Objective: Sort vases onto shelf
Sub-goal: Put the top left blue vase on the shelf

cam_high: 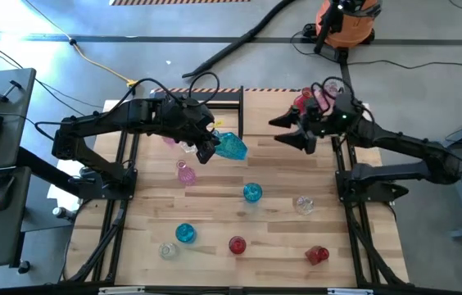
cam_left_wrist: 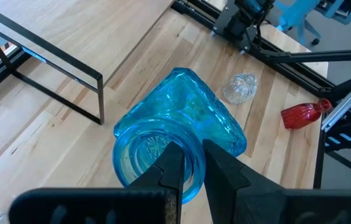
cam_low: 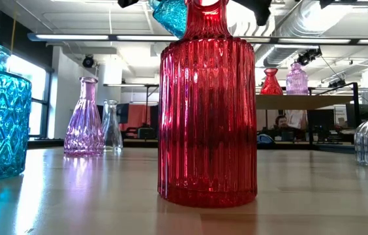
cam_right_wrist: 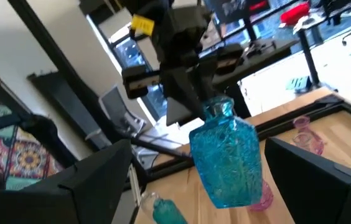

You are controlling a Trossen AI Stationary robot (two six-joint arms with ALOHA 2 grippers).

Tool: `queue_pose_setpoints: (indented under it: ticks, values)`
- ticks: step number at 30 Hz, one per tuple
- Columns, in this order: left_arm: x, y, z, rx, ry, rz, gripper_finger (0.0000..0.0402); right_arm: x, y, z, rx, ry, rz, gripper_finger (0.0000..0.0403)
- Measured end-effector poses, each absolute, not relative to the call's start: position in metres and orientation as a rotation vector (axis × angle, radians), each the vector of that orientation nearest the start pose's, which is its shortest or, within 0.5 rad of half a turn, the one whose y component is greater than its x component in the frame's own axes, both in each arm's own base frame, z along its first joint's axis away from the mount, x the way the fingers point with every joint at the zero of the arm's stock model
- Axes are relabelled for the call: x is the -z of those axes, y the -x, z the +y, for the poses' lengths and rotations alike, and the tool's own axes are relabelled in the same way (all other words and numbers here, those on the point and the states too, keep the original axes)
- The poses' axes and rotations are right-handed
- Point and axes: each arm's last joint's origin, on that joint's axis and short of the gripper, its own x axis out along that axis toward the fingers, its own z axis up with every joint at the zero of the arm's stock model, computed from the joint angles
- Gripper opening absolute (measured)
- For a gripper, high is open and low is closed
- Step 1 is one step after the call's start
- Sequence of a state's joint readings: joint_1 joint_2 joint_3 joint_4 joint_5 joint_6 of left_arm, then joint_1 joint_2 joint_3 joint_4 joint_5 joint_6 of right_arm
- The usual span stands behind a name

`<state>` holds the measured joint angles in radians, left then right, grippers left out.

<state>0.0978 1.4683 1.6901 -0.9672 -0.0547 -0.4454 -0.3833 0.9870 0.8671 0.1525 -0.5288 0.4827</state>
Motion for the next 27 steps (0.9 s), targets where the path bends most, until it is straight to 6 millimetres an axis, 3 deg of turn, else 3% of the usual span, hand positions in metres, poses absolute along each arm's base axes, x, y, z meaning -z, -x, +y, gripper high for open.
queue_pose_setpoints:
  ticks: [9, 27]
  values:
    - [-0.413, -0.288, 0.030, -0.309, 0.440, 0.702, 0.0031, -0.357, -0.243, -0.061, -0.200, -0.350, 0.062, 0.0353]
    - [-0.413, -0.288, 0.030, -0.310, 0.440, 0.703, 0.0031, -0.355, -0.282, -0.034, 0.024, -0.102, 0.259, 0.0353]
